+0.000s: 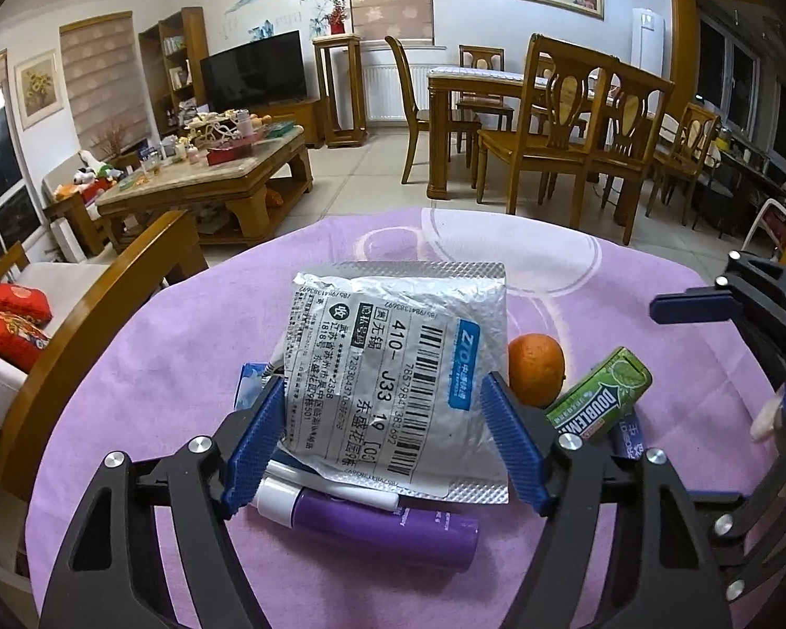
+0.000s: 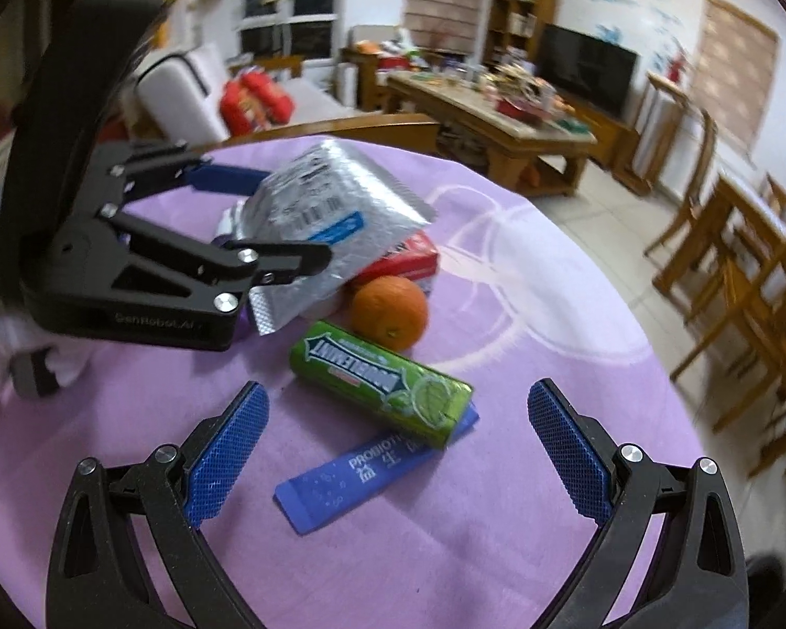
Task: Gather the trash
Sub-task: 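Grasp the silver foil packet with the left tool while the right tool grasps the green gum tube, then lift the foil packet and gum tube off the table with both tools, then carry the foil packet and gum tube with both tools over the bin, then open both tools to drop the gum tube and foil packet into the bin, then move both open tools from the bin back over the table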
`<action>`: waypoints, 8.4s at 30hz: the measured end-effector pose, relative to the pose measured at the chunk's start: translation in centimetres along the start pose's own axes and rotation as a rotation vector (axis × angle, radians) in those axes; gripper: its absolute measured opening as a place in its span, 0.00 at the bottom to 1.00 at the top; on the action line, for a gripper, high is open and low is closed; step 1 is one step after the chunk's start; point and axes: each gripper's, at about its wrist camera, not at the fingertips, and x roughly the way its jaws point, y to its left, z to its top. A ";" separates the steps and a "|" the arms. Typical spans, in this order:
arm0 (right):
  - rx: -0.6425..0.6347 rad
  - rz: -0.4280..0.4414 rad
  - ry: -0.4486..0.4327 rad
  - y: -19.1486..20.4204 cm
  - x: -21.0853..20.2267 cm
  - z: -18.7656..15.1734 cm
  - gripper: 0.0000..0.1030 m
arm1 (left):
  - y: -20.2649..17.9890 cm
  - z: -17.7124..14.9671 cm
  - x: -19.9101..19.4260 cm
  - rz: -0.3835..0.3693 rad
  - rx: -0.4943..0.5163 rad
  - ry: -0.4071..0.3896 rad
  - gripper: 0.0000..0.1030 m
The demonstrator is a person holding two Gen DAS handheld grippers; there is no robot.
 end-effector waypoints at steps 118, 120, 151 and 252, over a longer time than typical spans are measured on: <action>0.689 -0.172 -0.385 -15.7 -25.1 -22.6 0.21 | -21.9 1.7 -6.6 -0.278 0.168 -0.244 0.62; 0.710 -0.193 -0.387 -16.5 -26.1 -24.3 0.21 | -23.4 1.7 -6.4 -0.299 0.178 -0.239 0.62; 0.941 -0.298 -0.381 -22.4 -27.9 -37.8 0.21 | -39.1 -0.5 0.1 -0.506 0.305 -0.052 0.62; 0.786 -0.140 -0.376 -12.0 -18.1 -18.3 0.95 | -13.5 0.0 -3.9 -0.096 0.001 -0.134 0.95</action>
